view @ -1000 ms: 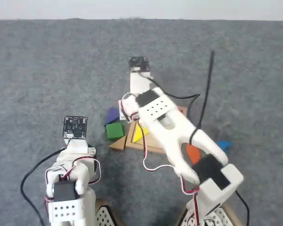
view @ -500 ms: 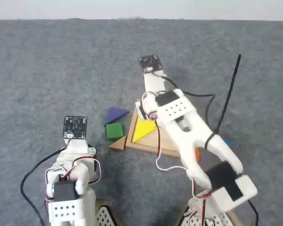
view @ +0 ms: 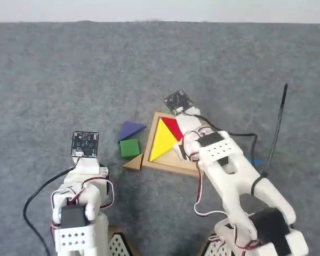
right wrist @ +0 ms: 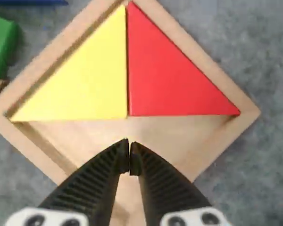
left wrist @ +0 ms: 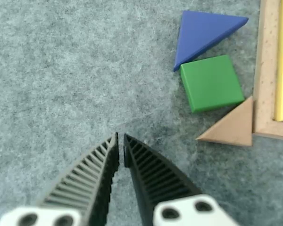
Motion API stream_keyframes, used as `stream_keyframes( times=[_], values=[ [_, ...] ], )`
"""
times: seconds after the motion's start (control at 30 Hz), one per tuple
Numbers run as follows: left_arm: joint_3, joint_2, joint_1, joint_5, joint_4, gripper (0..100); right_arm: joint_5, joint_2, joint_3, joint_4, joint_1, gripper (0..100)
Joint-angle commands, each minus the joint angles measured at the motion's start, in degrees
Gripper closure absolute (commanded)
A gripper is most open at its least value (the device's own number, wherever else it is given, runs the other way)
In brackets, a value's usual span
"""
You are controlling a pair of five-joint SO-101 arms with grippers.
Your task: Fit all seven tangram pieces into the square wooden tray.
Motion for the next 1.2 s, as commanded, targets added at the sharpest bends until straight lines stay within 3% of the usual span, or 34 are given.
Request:
stream_keyframes(
  times=[0.0,0.67,0.9,1.17],
  values=[
    [-0.7,-1.1,-0.1,1.0,0.2,98,1.6,-1.4,-0.4,-1.9,1.9,99.1],
    [-0.7,-1.1,-0.1,1.0,0.2,98,1.7,2.2,-0.5,-5.2,1.8,99.1],
    [-0.7,-1.1,-0.1,1.0,0.2,98,1.8,2.3,-0.6,-6.0,-4.1,99.1],
    [-0.7,-1.1,-0.1,1.0,0.2,98,1.8,2.3,-0.6,-7.2,-4.4,99.1]
  ],
)
